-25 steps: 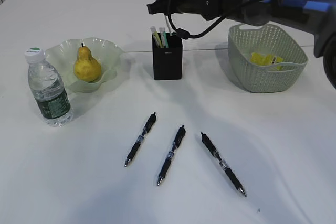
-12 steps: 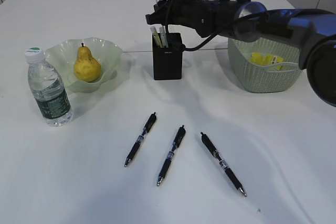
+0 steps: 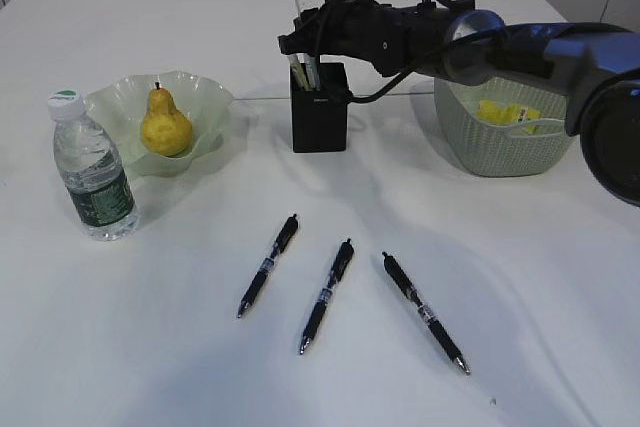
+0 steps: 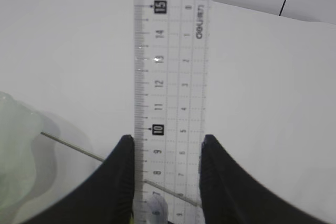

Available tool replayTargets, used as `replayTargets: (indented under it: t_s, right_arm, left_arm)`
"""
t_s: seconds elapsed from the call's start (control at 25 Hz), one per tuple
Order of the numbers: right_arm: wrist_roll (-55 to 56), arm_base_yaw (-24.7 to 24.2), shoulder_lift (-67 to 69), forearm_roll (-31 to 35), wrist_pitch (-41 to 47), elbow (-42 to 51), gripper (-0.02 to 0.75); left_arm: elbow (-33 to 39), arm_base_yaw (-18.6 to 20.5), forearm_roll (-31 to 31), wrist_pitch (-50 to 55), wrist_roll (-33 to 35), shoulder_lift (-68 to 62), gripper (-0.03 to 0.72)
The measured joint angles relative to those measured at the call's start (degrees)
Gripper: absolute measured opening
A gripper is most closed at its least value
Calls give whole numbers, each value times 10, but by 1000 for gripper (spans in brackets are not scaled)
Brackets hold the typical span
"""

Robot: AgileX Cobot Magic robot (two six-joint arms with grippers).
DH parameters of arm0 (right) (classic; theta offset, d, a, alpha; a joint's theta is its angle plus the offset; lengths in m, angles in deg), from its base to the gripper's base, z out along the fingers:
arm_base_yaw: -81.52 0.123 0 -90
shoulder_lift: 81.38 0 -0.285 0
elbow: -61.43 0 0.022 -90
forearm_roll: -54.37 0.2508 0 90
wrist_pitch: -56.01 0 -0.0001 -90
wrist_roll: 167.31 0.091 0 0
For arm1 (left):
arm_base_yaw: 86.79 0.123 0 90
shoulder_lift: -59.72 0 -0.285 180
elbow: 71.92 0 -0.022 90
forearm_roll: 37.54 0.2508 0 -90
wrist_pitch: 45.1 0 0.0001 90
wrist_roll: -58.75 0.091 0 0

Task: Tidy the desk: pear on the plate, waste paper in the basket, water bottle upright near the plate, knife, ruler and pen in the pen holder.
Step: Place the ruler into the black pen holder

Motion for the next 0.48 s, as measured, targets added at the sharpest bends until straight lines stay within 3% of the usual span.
replayTargets:
  t_s: [0.48]
  right_arm:
    - [1,0,16,0,19,0,281]
  left_arm:
    - [0,0,0,0,0,-3,300]
